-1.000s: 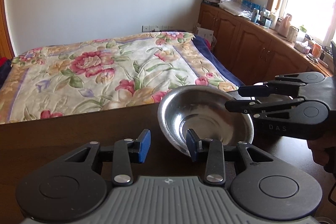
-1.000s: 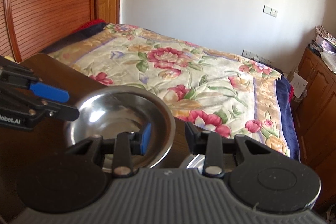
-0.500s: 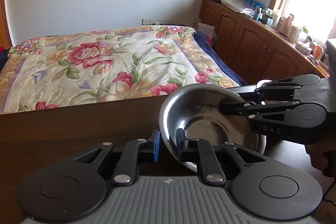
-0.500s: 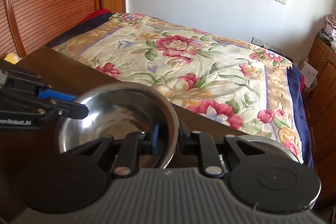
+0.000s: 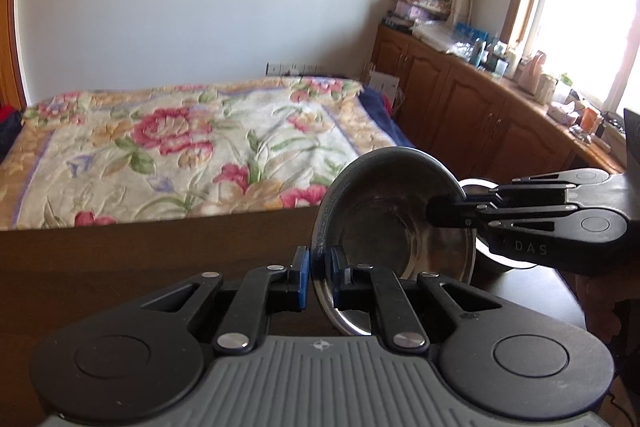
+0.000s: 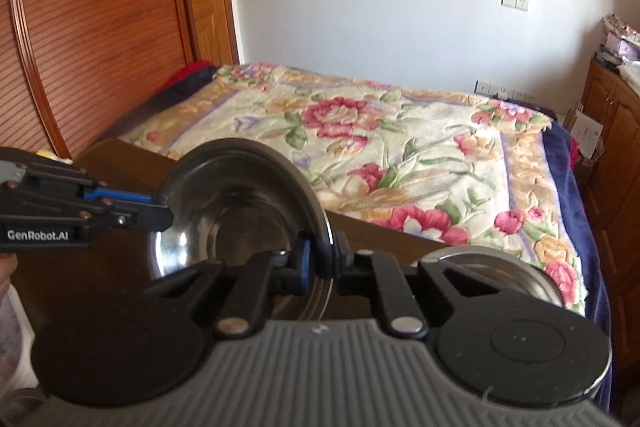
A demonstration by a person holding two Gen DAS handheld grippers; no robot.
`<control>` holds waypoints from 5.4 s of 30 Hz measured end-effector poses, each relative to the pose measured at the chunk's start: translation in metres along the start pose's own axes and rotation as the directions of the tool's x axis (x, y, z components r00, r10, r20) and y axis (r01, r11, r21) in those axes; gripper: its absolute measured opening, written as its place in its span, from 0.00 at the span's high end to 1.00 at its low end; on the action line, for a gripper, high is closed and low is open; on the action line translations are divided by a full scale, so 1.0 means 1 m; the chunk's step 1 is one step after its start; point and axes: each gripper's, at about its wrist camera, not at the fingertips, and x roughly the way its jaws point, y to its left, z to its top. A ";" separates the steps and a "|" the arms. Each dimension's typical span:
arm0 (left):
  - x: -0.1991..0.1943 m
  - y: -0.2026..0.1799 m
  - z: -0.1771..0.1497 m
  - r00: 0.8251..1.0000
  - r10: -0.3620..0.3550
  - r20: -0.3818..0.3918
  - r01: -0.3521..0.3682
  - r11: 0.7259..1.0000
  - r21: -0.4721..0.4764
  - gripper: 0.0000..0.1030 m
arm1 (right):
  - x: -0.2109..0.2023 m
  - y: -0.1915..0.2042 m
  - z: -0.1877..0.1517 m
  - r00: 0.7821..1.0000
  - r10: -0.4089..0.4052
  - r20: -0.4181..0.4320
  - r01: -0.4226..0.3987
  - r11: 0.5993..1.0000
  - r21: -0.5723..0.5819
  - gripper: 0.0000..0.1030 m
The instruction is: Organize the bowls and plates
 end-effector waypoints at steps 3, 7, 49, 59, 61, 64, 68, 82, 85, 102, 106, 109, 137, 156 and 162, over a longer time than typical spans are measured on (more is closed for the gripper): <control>-0.020 -0.007 0.001 0.999 -0.013 0.034 0.013 1.000 0.007 0.89 | -0.019 0.001 0.000 0.999 -0.003 0.034 0.002 1.000 0.011 0.88; -0.044 -0.018 0.001 0.997 -0.030 0.072 0.028 0.999 0.027 0.89 | -0.041 0.004 -0.002 0.998 -0.012 0.066 0.011 1.000 0.014 0.88; -0.133 -0.046 -0.095 0.985 -0.142 0.098 0.132 0.986 0.103 0.89 | -0.115 0.046 -0.069 0.995 -0.034 0.095 0.035 0.999 -0.008 0.87; -0.138 -0.051 -0.126 0.987 -0.146 0.069 0.138 0.983 0.117 0.89 | -0.119 0.054 -0.092 0.997 -0.032 0.068 0.032 0.999 -0.008 0.87; -0.137 -0.050 -0.130 0.987 -0.148 0.063 0.141 0.983 0.114 0.89 | -0.118 0.055 -0.095 0.998 -0.031 0.055 0.031 0.999 -0.009 0.87; -0.135 -0.049 -0.136 0.987 -0.154 0.048 0.148 0.983 0.107 0.89 | -0.115 0.057 -0.099 0.999 -0.029 0.027 0.029 0.999 -0.018 0.87; -0.133 -0.049 -0.141 0.988 -0.153 0.026 0.149 0.982 0.116 0.89 | -0.113 0.063 -0.105 1.000 -0.023 0.011 0.023 0.999 -0.030 0.87; -0.122 -0.047 -0.148 0.989 -0.144 -0.015 0.145 0.983 0.116 0.89 | -0.109 0.068 -0.113 1.000 -0.025 0.007 0.025 0.998 -0.051 0.87; -0.120 -0.047 -0.146 0.989 -0.146 -0.018 0.147 0.983 0.111 0.89 | -0.107 0.069 -0.115 0.999 -0.035 0.007 0.035 0.997 -0.066 0.87; -0.120 -0.043 -0.150 0.990 -0.140 -0.005 0.140 0.986 0.095 0.89 | -0.104 0.070 -0.123 1.000 -0.009 0.009 0.009 0.996 -0.083 0.87; -0.121 -0.042 -0.150 0.991 -0.130 -0.005 0.130 0.988 0.089 0.88 | -0.103 0.072 -0.124 1.000 -0.001 0.013 0.002 0.995 -0.099 0.87; -0.121 -0.040 -0.149 0.991 -0.131 -0.007 0.131 0.988 0.079 0.84 | -0.102 0.071 -0.124 1.000 0.010 0.011 -0.009 0.994 -0.106 0.87; -0.124 -0.048 -0.134 0.995 -0.090 0.031 0.087 0.992 0.091 0.72 | -0.118 0.060 -0.113 0.991 -0.025 0.129 0.037 0.994 -0.098 0.79; -0.083 -0.061 -0.083 0.999 -0.024 0.040 0.018 0.991 0.136 0.72 | -0.111 -0.008 -0.093 0.968 -0.108 0.228 0.113 0.994 -0.011 0.79; -0.064 -0.067 -0.059 0.999 -0.026 0.041 0.020 0.990 0.141 0.72 | -0.099 -0.038 -0.078 0.960 -0.145 0.241 0.144 0.989 0.024 0.53</control>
